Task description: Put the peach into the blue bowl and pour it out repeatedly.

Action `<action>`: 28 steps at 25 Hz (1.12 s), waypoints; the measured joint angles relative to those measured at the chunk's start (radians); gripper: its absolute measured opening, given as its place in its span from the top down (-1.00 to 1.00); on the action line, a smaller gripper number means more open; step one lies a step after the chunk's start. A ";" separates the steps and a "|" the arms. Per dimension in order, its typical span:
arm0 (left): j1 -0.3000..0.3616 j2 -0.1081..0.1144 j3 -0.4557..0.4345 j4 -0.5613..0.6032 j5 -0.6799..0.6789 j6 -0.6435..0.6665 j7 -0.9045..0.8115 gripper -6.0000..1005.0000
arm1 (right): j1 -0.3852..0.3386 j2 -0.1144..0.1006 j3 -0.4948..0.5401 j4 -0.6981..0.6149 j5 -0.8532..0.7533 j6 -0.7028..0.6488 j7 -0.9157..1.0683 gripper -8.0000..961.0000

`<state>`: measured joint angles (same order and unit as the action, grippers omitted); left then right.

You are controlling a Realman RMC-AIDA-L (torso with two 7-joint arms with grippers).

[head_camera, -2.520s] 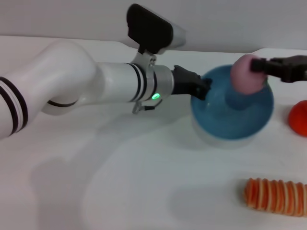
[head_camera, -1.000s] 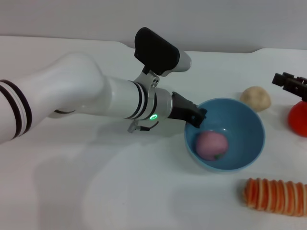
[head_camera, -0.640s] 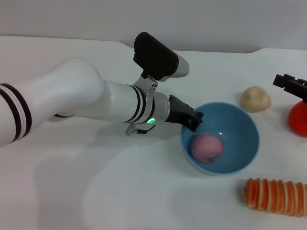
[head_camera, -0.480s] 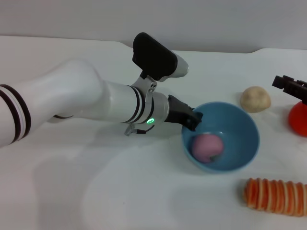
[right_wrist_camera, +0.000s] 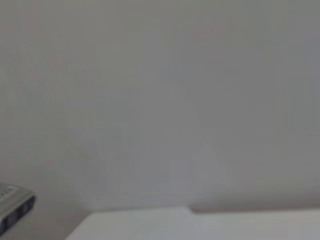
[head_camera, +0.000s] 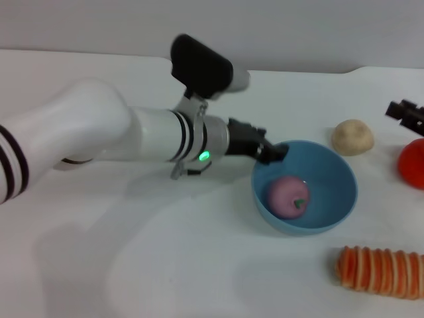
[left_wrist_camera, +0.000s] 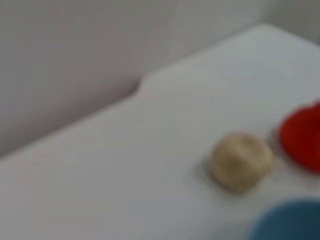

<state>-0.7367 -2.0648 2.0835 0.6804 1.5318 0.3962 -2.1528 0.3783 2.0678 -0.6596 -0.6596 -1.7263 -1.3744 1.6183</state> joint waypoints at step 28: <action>0.260 -0.002 0.318 0.239 0.211 -1.015 -0.160 -0.63 | -0.050 0.007 0.048 0.504 0.746 0.198 -1.086 -0.40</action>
<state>-0.4764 -2.0668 2.4010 0.9195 1.7425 -0.6189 -2.3124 0.3281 2.0749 -0.6117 -0.1557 -0.9805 -1.1763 0.5328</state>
